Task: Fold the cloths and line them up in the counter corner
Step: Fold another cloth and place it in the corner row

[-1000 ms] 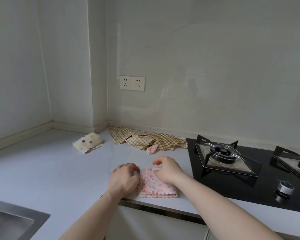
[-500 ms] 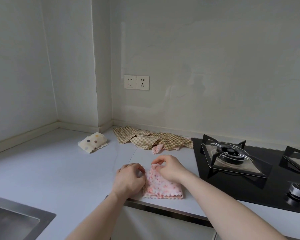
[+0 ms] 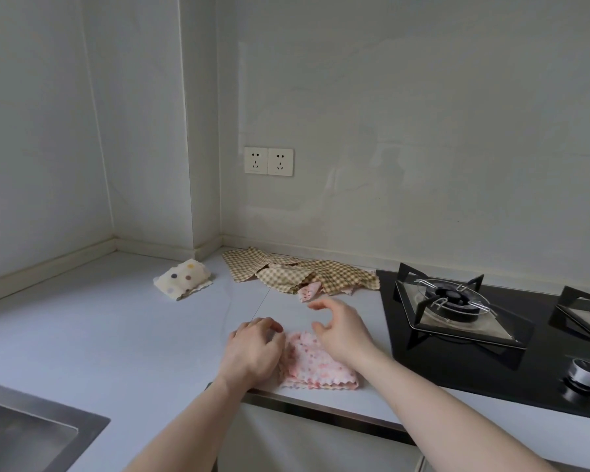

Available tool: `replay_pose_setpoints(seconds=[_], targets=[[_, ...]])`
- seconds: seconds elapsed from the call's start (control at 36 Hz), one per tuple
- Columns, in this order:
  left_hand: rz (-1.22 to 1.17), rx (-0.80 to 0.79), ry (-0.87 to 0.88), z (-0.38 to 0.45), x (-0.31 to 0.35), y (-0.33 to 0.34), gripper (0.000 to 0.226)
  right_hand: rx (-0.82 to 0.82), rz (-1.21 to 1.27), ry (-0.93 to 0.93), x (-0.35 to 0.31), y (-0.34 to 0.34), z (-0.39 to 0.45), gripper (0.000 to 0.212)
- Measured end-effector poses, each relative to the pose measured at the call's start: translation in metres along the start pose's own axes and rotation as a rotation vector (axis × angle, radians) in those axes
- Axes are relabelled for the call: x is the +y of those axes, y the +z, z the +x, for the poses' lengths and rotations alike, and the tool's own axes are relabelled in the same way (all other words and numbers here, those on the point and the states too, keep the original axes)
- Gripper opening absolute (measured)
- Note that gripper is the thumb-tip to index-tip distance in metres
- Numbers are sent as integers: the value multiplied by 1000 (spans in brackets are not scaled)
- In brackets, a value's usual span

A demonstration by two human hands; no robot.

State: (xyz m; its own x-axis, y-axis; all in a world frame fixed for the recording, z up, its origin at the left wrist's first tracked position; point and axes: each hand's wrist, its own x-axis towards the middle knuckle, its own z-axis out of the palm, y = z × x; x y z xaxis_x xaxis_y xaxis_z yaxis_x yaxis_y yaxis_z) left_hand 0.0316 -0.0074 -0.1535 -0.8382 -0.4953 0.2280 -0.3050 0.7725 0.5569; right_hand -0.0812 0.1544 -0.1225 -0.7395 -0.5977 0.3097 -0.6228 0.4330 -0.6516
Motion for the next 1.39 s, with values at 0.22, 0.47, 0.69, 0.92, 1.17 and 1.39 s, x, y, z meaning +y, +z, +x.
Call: replay_pose_setpoints(seconds=[0.22,0.47,0.69,0.92,1.17,1.39], targets=[[28,-61,23,-4,5,-7,48,-18,-203,253,31,-25,-16,51],[15,-90,5,-8,9,-9,49,-254,9,421,26,-34,-12,52],[-53,-73,14,-6,7,-7,60,-226,218,414,27,-33,-16,13],[-171,-52,51,-2,6,-8,56,10,397,228,35,-19,-34,14],[-271,-6,128,-6,7,-3,5,80,456,205,38,-21,-38,13],[-325,1,129,-9,7,-5,12,114,438,176,40,-12,-40,17]])
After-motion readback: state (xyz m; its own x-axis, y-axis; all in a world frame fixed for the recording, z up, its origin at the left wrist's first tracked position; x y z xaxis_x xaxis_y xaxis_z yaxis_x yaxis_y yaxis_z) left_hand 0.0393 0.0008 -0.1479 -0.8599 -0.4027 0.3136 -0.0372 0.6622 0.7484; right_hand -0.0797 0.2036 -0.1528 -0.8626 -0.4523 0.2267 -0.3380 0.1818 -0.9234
